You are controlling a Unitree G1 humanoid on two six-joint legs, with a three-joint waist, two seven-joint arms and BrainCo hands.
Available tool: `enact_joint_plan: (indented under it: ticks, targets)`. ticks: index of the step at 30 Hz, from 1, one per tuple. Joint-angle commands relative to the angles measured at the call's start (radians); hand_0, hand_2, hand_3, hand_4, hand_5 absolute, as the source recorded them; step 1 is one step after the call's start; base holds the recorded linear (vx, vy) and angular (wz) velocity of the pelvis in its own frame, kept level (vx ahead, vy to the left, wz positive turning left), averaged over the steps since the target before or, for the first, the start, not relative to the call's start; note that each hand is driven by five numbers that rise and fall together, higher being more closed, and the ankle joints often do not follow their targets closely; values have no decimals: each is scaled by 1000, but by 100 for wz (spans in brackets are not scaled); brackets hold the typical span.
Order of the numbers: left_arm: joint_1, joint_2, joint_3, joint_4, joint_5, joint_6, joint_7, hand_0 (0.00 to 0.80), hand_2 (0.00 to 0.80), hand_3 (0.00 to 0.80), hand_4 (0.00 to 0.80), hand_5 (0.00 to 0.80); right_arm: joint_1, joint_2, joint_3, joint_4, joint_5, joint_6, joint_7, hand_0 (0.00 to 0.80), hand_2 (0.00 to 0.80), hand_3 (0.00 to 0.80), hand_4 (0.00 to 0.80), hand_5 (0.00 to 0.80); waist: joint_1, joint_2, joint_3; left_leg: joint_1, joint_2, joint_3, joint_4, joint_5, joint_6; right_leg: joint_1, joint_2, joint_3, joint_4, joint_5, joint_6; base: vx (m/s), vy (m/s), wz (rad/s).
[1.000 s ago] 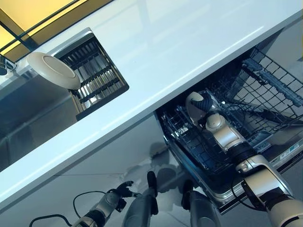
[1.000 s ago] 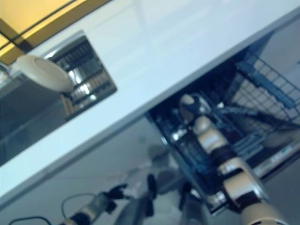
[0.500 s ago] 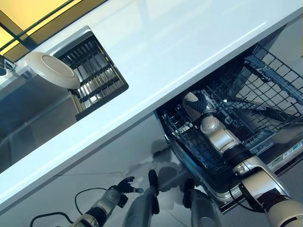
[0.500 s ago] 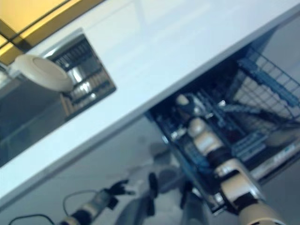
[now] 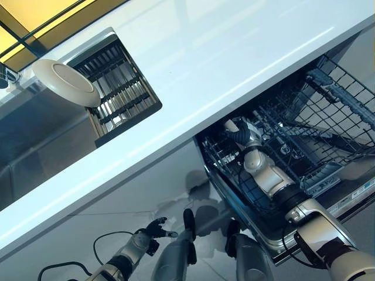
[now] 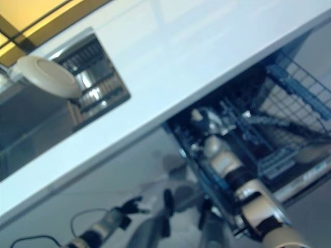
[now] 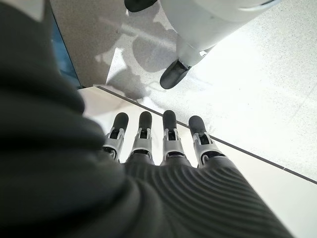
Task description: Take plates into dishwasher
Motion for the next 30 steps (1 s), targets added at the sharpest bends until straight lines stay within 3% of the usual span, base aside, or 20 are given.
enact_joint_plan:
  ticks: [1, 18, 20, 21, 22, 23, 30]
  targets:
    - [-52, 1, -1, 13, -22, 7, 20, 0, 0, 0, 0, 0, 53, 47, 55, -18, -18, -7, 20, 800, 800, 800, 800, 800, -7, -86, 53, 69, -58, 25, -44, -125, 3, 161, 67, 13, -282, 28, -12, 0, 0, 0]
    - [-62, 4, 6, 28, -17, 13, 29, 0, 0, 0, 0, 0, 120, 79, 97, -46, -15, -23, 34, 787, 787, 787, 787, 787, -10, -115, 48, 76, -52, 28, -44, -132, 5, 171, 73, 13, -294, 33, -8, 0, 0, 0]
    - [-64, 4, 7, 26, -16, 17, 31, 0, 0, 0, 0, 0, 120, 80, 95, -46, -15, -24, 28, 389, 389, 389, 389, 389, -10, -117, 48, 77, -52, 28, -44, -133, 5, 172, 74, 14, -294, 33, -8, 0, 0, 0]
    - [-66, 4, 8, 23, -15, 21, 31, 0, 0, 0, 0, 0, 120, 80, 95, -47, -14, -24, 24, 132, 132, 132, 132, 132, -9, -119, 49, 77, -52, 28, -44, -133, 5, 174, 74, 14, -296, 34, -7, 0, 0, 0]
    - [-68, 5, 8, 24, -14, 23, 29, 0, 0, 0, 0, 0, 121, 79, 94, -49, -12, -24, 20, 41, 41, 41, 41, 41, -10, -120, 49, 79, -51, 28, -44, -133, 5, 176, 74, 13, -297, 34, -7, 0, 0, 0]
    - [-67, 5, 9, 26, -13, 22, 28, 0, 0, 0, 0, 0, 125, 79, 93, -50, -11, -26, 17, 0, 0, 0, 0, 0, -10, -121, 48, 80, -51, 28, -44, -133, 5, 178, 74, 13, -298, 35, -7, 0, 0, 0]
    - [-68, 6, 9, 29, -9, 28, 28, 0, 0, 0, 0, 0, 135, 78, 88, -58, -10, -29, 11, 0, 0, 0, 0, 0, -10, -129, 43, 81, -49, 28, -44, -133, 5, 183, 77, 14, -303, 36, -7, 0, 0, 0]
